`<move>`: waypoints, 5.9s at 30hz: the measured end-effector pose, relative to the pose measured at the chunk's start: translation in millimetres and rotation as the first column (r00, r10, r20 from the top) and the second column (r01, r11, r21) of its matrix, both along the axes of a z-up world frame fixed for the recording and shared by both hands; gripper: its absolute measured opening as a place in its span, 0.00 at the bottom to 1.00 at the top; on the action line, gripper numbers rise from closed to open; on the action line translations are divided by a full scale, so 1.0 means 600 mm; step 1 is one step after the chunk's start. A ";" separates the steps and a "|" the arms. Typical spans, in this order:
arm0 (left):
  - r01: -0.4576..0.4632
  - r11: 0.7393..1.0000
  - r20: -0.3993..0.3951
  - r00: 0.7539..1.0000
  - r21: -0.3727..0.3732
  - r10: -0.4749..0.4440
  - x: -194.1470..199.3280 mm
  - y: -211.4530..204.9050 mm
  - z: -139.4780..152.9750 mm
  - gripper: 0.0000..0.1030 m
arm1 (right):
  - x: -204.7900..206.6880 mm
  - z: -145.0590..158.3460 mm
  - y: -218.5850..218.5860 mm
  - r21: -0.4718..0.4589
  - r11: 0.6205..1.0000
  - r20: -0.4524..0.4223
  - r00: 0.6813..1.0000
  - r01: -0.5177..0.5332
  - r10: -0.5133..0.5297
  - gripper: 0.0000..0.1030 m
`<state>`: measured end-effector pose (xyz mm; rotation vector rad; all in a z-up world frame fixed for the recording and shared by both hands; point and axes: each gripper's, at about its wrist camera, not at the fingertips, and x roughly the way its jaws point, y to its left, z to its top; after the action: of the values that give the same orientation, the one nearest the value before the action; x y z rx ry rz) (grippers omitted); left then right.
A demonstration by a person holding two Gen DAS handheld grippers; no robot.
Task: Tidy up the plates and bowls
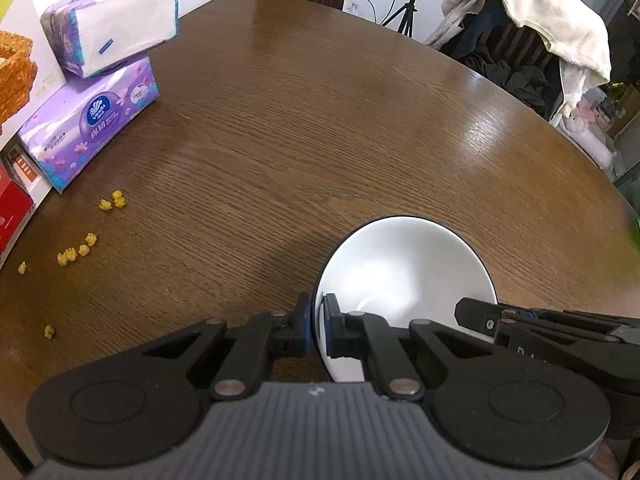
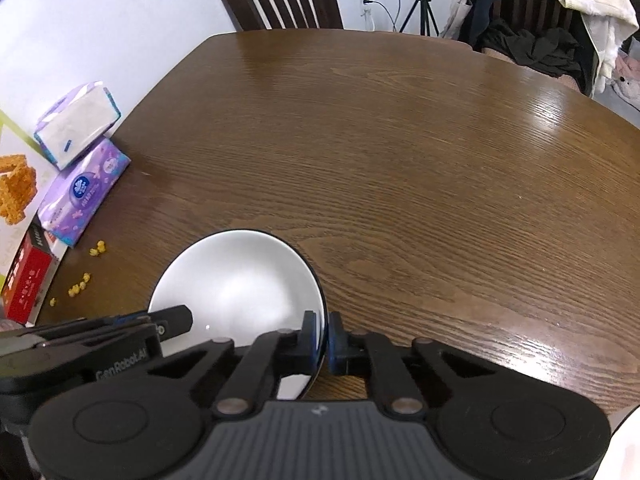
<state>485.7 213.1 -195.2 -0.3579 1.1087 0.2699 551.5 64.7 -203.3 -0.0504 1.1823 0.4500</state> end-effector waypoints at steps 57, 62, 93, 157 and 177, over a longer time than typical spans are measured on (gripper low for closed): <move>0.190 0.979 0.072 0.978 0.070 -0.195 -0.070 -0.135 0.088 0.07 | -0.135 0.084 -0.130 0.017 0.979 0.078 0.976 0.201 -0.202 0.05; 0.203 0.976 0.079 0.975 0.077 -0.209 -0.083 -0.150 0.096 0.07 | -0.149 0.091 -0.146 0.023 0.976 0.082 0.973 0.215 -0.216 0.05; 0.259 0.962 0.126 0.955 0.086 -0.269 -0.206 -0.222 0.140 0.07 | -0.286 0.132 -0.225 0.037 0.963 0.118 0.955 0.269 -0.271 0.05; 0.478 0.872 0.171 0.855 0.107 -0.490 -0.371 -0.421 0.189 0.07 | -0.513 0.169 -0.422 0.057 0.878 0.156 0.865 0.475 -0.478 0.06; 0.587 0.804 0.130 0.794 0.092 -0.594 -0.364 -0.500 0.162 0.07 | -0.546 0.147 -0.500 0.050 0.816 0.130 0.806 0.576 -0.577 0.05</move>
<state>267.4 -87.1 -97.7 0.0273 1.0064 -0.2894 224.1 -235.2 -115.3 0.2798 0.9945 -0.0922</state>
